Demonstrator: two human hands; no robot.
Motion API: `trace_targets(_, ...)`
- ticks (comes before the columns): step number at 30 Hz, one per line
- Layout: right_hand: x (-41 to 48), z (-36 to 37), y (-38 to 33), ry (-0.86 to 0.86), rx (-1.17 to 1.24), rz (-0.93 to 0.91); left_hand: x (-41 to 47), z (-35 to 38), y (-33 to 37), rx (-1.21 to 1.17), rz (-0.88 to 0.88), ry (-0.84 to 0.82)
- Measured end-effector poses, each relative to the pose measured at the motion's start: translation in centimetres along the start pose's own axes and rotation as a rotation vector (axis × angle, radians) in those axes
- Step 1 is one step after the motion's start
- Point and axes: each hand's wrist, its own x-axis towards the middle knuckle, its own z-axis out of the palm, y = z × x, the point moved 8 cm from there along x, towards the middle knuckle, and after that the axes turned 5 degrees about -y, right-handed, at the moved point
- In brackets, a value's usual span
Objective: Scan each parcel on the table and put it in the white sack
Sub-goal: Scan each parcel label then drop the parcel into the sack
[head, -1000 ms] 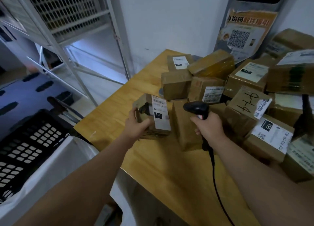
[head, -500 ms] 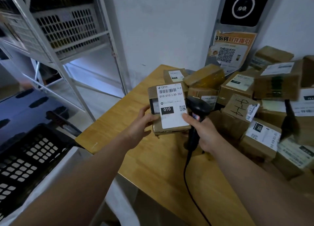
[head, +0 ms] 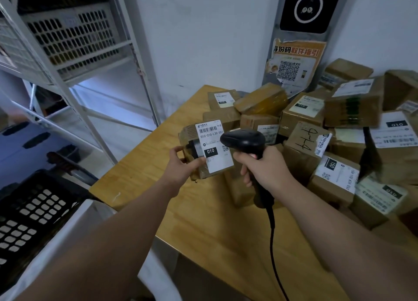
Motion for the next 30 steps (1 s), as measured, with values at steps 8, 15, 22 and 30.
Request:
trace_targets(8, -0.2, 0.0, 0.4, 0.001, -0.004, 0.047, 0.1, 0.0, -0.2, 0.067, 0.033, 0.001)
trace_targets(15, -0.6, 0.3, -0.1, -0.004, -0.004, 0.043, -0.1, -0.1, -0.3, 0.073, 0.045, 0.01)
trace_targets(22, -1.2, 0.6, 0.5, 0.007, -0.015, 0.034, -0.2, 0.1, -0.7, 0.056, 0.013, 0.018)
trace_targets(30, -2.1, 2.0, 2.2, -0.002, 0.052, 0.067, -0.3, 0.3, -1.4, 0.034, -0.009, 0.016)
